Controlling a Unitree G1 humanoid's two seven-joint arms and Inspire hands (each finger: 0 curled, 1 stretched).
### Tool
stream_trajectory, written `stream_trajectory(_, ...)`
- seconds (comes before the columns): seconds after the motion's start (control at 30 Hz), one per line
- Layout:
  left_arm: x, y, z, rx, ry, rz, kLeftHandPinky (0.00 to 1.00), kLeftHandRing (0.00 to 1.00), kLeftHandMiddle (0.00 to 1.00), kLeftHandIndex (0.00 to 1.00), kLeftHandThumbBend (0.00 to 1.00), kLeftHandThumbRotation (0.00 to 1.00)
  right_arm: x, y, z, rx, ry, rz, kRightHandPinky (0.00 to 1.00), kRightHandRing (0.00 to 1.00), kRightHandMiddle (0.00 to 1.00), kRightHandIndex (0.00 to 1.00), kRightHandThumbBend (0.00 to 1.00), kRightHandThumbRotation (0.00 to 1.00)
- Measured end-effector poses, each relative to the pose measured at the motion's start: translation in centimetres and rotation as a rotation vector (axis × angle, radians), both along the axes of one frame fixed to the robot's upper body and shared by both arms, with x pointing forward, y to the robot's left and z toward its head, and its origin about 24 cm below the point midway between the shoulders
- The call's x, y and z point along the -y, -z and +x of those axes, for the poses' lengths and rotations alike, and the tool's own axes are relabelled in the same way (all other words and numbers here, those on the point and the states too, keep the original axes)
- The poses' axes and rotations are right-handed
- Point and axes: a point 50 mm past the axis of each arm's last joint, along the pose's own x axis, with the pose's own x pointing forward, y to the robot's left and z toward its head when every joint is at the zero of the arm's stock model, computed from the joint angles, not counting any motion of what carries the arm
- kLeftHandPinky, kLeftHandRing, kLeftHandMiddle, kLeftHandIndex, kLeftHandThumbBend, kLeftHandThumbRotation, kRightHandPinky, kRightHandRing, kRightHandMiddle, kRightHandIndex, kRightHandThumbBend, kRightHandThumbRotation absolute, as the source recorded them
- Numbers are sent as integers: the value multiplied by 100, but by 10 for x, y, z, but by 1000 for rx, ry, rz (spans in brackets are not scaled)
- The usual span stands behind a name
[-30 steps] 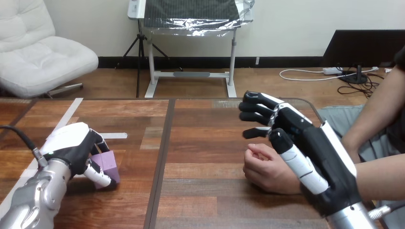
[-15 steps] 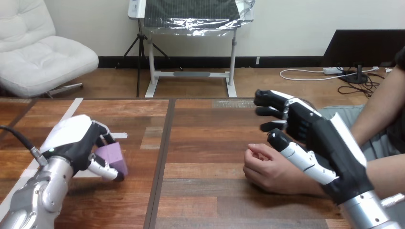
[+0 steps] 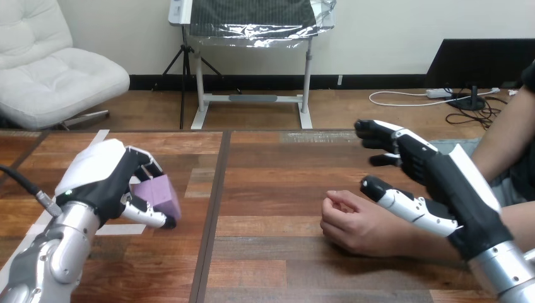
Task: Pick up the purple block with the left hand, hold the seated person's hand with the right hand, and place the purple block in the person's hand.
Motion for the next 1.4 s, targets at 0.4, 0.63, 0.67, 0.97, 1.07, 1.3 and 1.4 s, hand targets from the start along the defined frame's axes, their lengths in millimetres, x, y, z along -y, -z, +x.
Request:
stream_trajectory(0.4, 7, -21, -10, 58, 22, -29, 27, 36, 46, 47, 72, 0, 24, -2, 8, -30, 23, -188, 75, 84, 87, 87, 81, 60)
stream_trajectory(0.63, 10, -35, -13, 98, 40, -47, 31, 40, 48, 47, 71, 0, 35, -5, 13, -46, 30, -287, 73, 84, 87, 88, 84, 59)
stream_trajectory(0.67, 11, -37, -14, 107, 43, -50, 31, 40, 48, 47, 71, 0, 37, -6, 14, -48, 31, -304, 73, 84, 87, 88, 84, 58)
stream_trajectory(0.97, 16, -53, -16, 161, 63, -66, 32, 40, 47, 47, 70, 0, 48, -10, 21, -72, 33, -409, 72, 85, 88, 88, 87, 53)
stream_trajectory(1.07, 17, -57, -17, 178, 69, -75, 31, 39, 46, 46, 69, 0, 52, -10, 22, -87, 30, -437, 73, 86, 89, 89, 89, 50)
stream_trajectory(1.3, 19, -63, -18, 205, 77, -87, 30, 38, 45, 46, 69, 0, 61, -7, 25, -133, 15, -505, 79, 87, 89, 90, 92, 45)
stream_trajectory(1.4, 19, -65, -19, 211, 79, -93, 30, 37, 44, 45, 70, 0, 64, -4, 26, -150, 8, -544, 82, 86, 88, 89, 94, 44)
